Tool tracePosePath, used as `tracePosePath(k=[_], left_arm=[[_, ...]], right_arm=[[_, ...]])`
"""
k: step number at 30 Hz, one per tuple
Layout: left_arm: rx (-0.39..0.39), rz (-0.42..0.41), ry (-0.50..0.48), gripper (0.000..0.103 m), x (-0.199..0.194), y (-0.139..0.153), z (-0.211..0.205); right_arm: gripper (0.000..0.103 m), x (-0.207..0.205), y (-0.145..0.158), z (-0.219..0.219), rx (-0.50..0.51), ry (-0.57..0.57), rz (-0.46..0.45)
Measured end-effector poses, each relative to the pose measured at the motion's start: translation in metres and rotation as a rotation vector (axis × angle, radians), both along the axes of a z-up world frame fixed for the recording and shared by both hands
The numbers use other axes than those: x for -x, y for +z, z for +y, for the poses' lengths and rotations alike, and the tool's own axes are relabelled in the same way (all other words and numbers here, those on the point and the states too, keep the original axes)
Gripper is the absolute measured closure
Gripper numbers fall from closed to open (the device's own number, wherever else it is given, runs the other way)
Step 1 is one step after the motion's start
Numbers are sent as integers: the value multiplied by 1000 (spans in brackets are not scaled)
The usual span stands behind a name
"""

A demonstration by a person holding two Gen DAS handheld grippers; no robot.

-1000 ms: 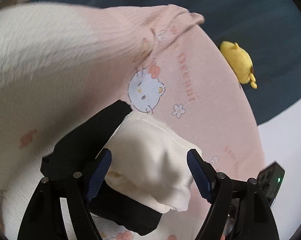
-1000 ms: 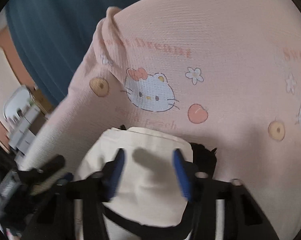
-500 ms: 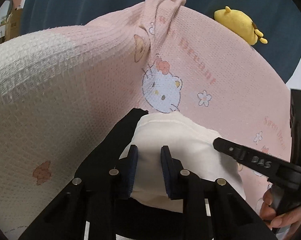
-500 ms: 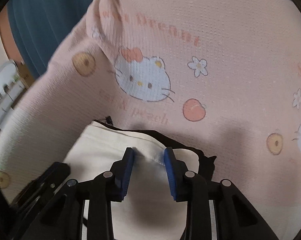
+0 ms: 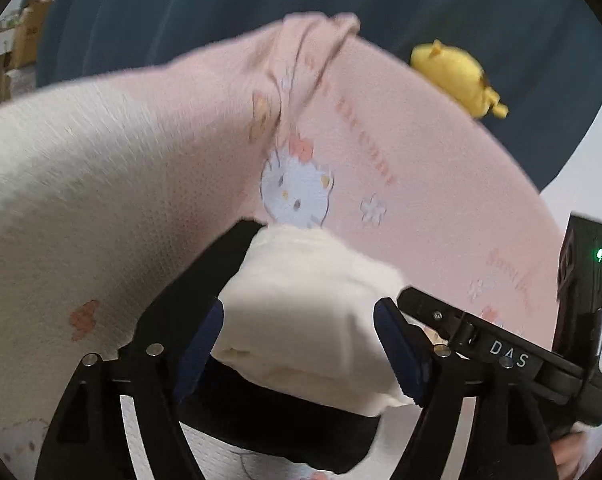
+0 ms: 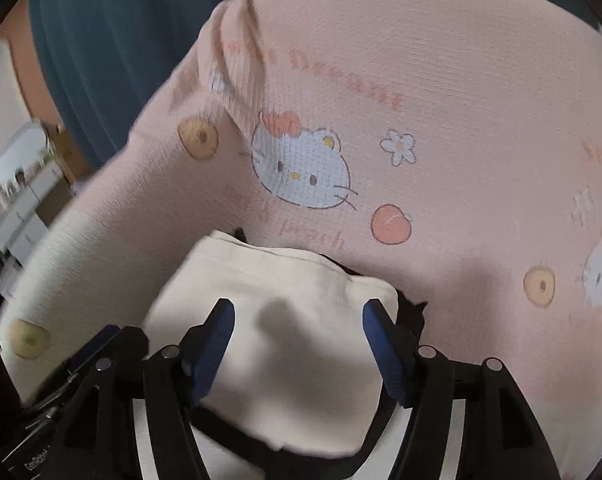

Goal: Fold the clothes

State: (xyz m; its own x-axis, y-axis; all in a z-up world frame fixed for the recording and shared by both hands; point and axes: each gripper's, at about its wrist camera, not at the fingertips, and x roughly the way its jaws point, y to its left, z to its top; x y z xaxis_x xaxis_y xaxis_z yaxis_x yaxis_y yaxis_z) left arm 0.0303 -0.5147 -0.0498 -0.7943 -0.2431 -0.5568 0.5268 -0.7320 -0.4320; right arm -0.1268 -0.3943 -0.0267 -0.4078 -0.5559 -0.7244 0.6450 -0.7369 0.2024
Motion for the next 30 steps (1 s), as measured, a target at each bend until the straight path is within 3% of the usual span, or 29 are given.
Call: tracePosePath(k=[5, 15, 24, 30], left_arm=[[87, -10, -7, 26, -20, 30, 25], [67, -34, 22, 26, -85, 52, 72], [236, -54, 21, 26, -136, 80, 132], [313, -82, -1, 26, -155, 85, 155]], right_arm=[[34, -32, 28, 18, -31, -3, 34], [30, -123, 59, 94, -41, 20, 129], [29, -185, 83, 145, 1, 0, 199], [27, -217, 90, 156, -37, 7, 274]])
